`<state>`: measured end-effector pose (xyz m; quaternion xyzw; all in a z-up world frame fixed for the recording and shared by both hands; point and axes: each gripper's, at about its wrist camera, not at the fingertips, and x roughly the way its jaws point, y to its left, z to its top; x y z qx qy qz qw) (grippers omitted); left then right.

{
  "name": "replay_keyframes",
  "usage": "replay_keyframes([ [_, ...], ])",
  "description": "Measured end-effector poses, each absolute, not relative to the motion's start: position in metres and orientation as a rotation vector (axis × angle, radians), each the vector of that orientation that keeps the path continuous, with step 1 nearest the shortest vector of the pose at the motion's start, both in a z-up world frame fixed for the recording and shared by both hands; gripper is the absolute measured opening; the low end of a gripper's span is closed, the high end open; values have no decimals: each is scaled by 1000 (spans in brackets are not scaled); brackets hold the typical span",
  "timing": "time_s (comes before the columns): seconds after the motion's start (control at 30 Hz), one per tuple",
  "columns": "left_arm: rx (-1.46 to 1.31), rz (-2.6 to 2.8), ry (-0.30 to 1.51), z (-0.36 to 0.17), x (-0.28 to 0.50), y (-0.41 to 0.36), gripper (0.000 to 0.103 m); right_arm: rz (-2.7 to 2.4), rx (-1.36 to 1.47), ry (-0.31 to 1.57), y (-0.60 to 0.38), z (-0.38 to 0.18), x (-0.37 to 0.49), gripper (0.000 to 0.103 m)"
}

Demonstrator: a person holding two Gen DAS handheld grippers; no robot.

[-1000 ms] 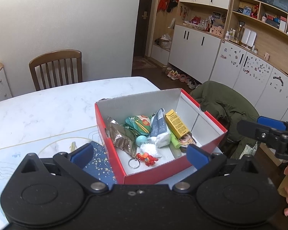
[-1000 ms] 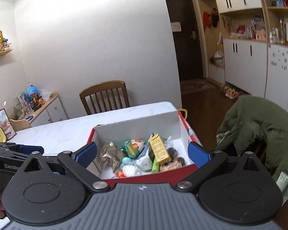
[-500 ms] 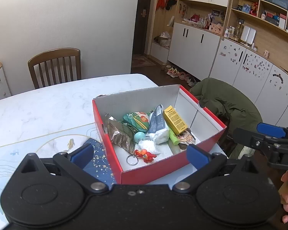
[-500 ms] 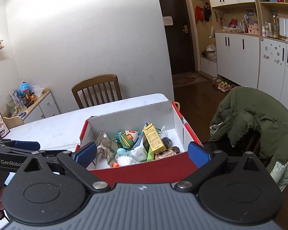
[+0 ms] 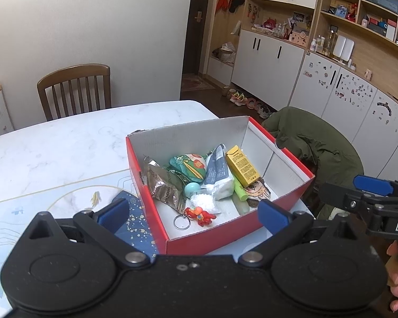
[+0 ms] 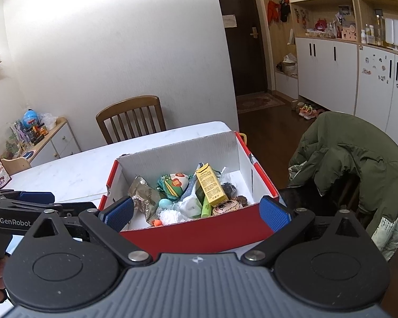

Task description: Organize objects

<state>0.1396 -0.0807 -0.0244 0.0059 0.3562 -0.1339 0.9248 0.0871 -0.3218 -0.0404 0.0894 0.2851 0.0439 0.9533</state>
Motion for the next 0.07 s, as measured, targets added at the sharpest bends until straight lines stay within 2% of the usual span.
replay_keyframes([
  [0.07,4,-278,731,-24,141,-78,102,88,181,584,-319,-41,88,102],
])
